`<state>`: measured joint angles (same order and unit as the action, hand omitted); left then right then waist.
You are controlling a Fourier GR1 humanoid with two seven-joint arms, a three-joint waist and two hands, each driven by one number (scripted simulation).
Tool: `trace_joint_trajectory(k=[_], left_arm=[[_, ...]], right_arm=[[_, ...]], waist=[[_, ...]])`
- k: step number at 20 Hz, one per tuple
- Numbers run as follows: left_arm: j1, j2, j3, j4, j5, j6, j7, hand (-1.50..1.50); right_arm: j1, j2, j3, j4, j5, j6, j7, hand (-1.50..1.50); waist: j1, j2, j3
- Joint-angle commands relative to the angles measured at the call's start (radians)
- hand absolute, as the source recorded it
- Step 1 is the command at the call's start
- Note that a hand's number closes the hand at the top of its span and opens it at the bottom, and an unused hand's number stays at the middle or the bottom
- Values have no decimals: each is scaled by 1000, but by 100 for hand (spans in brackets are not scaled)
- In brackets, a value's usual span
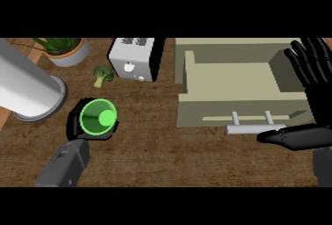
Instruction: Pick up the cup, place it into the drawer and close the drawer
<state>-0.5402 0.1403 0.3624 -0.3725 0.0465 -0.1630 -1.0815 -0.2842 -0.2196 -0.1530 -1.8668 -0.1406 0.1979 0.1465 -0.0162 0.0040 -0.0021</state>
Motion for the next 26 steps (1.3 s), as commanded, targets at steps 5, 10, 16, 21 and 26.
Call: trace_joint_trajectory(k=[5, 10, 16, 21, 26], left_arm=[[-195, -72, -64, -178, 2, 27, 130, 150], [-244, -137, -164, -338, 5, 74, 319, 150], [-360, -139, -241, -444, 52, 172, 524, 150], [-515, -140, -309, -493, 74, 290, 729, 150], [-677, -140, -412, -271, 133, 456, 740, 150]], right_arm=[[-20, 13, 5, 15, 36, -35, 3, -150], [41, -18, -20, 21, 19, 16, -35, -150], [15, 21, 18, 35, 56, -19, -43, -150], [-14, 27, 17, 37, 77, -48, -39, -150], [-5, 4, 1, 4, 20, -5, -12, -150]], waist=[[24, -10, 3], [26, -15, 4], [12, -6, 2], [11, -6, 2], [-30, 2, 3]])
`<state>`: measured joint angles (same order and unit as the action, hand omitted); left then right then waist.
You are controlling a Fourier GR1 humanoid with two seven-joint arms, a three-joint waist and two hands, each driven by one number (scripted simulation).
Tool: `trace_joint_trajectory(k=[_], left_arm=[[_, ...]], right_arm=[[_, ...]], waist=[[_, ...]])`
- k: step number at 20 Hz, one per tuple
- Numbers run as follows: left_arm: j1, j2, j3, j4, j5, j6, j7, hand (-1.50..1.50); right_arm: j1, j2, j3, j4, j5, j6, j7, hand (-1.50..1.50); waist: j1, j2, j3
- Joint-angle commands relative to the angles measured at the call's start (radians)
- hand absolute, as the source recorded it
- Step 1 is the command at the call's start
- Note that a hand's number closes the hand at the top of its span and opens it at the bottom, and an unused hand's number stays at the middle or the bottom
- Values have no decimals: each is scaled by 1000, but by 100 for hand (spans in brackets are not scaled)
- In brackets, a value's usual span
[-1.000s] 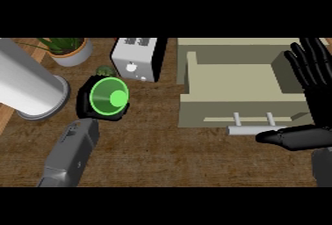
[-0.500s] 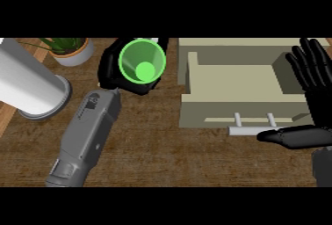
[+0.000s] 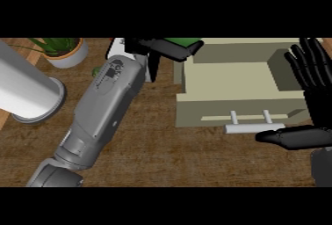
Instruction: Pick up the cup, place it into the drawer and close the drawer
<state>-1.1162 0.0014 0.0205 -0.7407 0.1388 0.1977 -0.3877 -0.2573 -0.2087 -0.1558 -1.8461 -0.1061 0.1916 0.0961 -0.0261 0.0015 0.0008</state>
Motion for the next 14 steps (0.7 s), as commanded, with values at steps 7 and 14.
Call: trace_joint_trajectory(k=[7, 14], left_arm=[[-213, -1, -169, 316, 120, 172, 123, 150], [-239, -1, -280, 437, 139, 82, 188, 150]], right_arm=[[-38, 17, 20, 28, -6, 9, -30, -150], [-97, 17, 40, 68, -11, 26, -29, -150]], waist=[[-61, 16, 1], [-117, 34, 2]])
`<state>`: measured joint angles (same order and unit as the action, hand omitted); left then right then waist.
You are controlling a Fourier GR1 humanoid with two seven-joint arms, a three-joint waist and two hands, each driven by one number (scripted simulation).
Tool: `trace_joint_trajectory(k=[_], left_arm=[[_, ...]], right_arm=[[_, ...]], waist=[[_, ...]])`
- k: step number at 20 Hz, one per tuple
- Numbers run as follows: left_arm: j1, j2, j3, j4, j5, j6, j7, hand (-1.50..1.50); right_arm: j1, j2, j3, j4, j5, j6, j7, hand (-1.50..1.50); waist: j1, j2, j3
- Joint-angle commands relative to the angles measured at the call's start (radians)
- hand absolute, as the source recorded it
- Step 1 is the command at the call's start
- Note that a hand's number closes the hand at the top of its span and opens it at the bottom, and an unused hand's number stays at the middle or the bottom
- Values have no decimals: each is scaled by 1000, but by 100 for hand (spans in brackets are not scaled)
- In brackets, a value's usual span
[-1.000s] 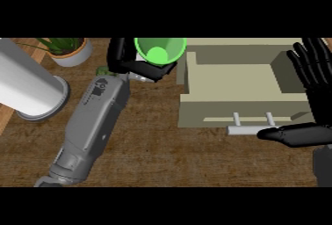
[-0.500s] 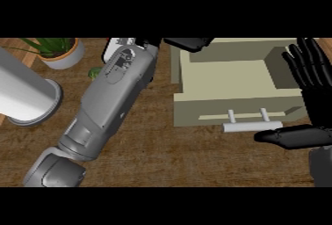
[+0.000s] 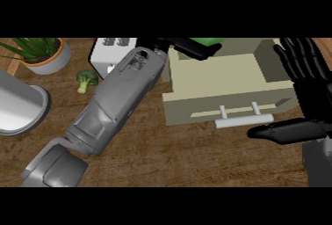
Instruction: Pick up the cup, place it into the drawer and close the drawer
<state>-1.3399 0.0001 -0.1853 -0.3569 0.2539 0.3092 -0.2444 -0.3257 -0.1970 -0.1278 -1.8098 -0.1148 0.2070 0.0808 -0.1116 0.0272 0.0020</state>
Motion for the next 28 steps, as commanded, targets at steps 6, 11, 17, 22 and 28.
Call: trace_joint_trajectory(k=[6, 11, 17, 22, 28], left_arm=[[25, 0, -144, 86, 38, -64, 23, 150], [67, 0, -145, 27, 133, -42, -21, -150], [89, 0, -106, -41, 250, -69, -135, -150], [73, 0, -76, -75, 342, -33, -204, -150], [81, 0, -88, -29, 380, 6, -264, -150]], right_arm=[[-39, 6, 22, 0, -12, 16, 2, -150], [-80, 15, 57, 28, -46, 58, 7, -150], [-96, 22, 165, 22, -183, 243, 3, 150], [-74, -69, 242, 48, -204, 380, 100, 150], [-44, -180, 319, 59, -17, 447, 140, -150]], waist=[[-69, 17, 0], [-93, 25, -1], [-107, 32, -2], [-58, 10, -3], [-12, 4, -1]])
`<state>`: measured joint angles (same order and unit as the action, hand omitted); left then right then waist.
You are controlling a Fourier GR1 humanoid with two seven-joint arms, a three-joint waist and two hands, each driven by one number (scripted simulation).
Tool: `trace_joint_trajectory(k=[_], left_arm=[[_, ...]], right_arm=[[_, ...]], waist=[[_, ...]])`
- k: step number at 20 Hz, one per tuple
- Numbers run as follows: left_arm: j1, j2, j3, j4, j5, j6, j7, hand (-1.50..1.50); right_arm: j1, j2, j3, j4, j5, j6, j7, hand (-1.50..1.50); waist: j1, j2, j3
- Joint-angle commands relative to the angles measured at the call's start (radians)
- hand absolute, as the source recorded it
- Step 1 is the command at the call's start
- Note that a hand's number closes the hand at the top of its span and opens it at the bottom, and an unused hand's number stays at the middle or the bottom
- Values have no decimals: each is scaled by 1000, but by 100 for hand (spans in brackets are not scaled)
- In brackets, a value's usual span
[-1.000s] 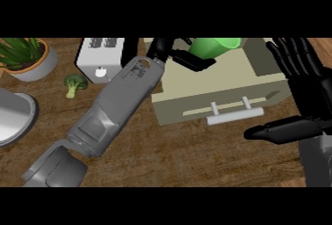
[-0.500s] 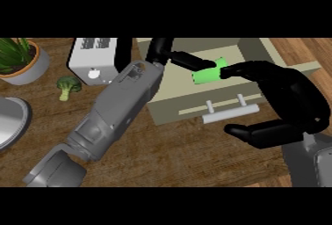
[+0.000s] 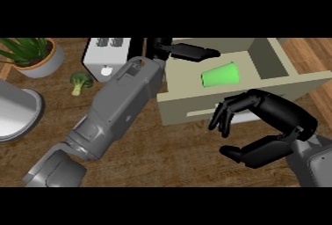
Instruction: Pick up the cup, place it into the drawer and close the drawer
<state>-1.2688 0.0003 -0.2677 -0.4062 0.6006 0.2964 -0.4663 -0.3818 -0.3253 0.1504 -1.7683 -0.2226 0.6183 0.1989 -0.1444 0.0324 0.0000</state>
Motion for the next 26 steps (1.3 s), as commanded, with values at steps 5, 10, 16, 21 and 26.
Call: trace_joint_trajectory(k=[5, 10, 16, 21, 26], left_arm=[[46, 0, 23, 32, 52, -17, -78, -150], [79, 7, 51, 3, 59, -58, -119, -150], [163, 37, 61, -57, 66, -100, -122, -150], [249, 99, 56, -158, 74, -143, -80, -150], [338, 108, 35, -211, 67, -174, -86, -150]], right_arm=[[64, -84, 81, -9, 368, -52, -43, -150], [126, -39, 166, 185, 584, -182, -184, -150], [-32, 15, 237, 589, 726, -246, -317, -150], [-162, 73, 175, 909, 769, -358, -397, 150], [-318, 22, 46, 1092, 719, -389, -543, 150]], waist=[[91, -16, 1], [135, -21, 1], [184, -20, 1], [228, -23, 2], [262, -13, 4]])
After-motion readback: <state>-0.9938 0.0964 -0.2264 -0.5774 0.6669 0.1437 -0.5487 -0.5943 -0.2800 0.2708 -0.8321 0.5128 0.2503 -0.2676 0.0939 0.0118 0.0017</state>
